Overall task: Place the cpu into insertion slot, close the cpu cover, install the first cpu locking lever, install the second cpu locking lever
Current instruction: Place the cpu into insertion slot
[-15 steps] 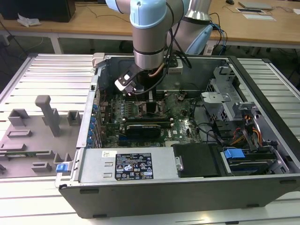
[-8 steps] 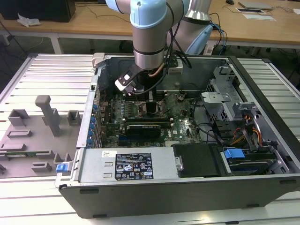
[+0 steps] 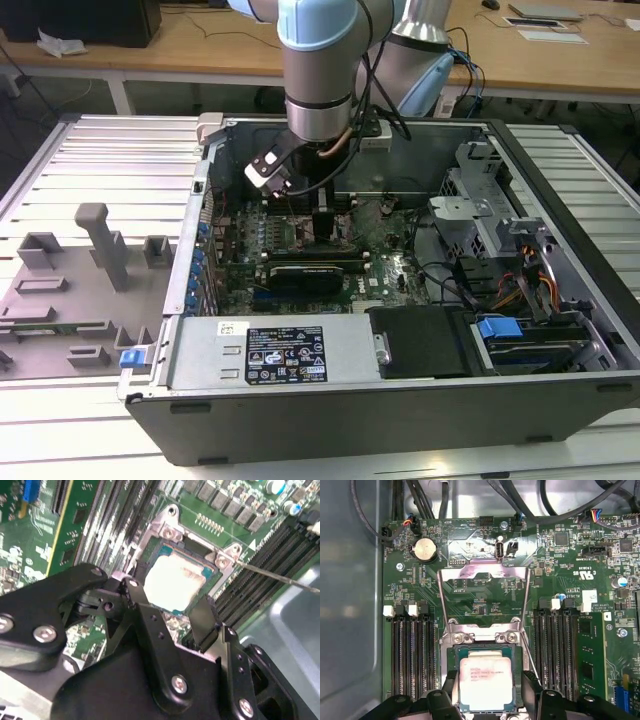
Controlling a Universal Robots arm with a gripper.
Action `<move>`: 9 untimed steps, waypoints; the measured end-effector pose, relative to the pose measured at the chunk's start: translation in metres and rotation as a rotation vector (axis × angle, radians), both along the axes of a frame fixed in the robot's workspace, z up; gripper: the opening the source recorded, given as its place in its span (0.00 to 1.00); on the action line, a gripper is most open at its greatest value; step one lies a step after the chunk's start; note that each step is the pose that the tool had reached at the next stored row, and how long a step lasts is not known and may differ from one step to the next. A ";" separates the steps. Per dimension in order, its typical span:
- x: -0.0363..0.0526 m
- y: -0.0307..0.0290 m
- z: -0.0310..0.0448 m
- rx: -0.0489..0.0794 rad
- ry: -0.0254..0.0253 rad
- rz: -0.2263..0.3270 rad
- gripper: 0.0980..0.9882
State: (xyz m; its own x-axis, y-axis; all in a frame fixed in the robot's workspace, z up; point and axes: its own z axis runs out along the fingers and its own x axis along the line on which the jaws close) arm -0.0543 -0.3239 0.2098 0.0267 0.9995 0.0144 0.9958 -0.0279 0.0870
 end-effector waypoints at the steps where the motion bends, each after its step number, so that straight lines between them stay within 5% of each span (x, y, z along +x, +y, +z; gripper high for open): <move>1: 0.0000 0.0000 0.0000 0.000 0.0000 0.000 0.58; 3: 0.0000 0.0000 0.0001 -0.001 0.0001 0.000 0.56; 9: 0.0000 0.0000 0.0002 -0.002 0.0000 0.000 0.22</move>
State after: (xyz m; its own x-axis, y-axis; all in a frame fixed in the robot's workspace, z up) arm -0.0543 -0.3239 0.2100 0.0267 0.9996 0.0119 0.9958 -0.0277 0.0870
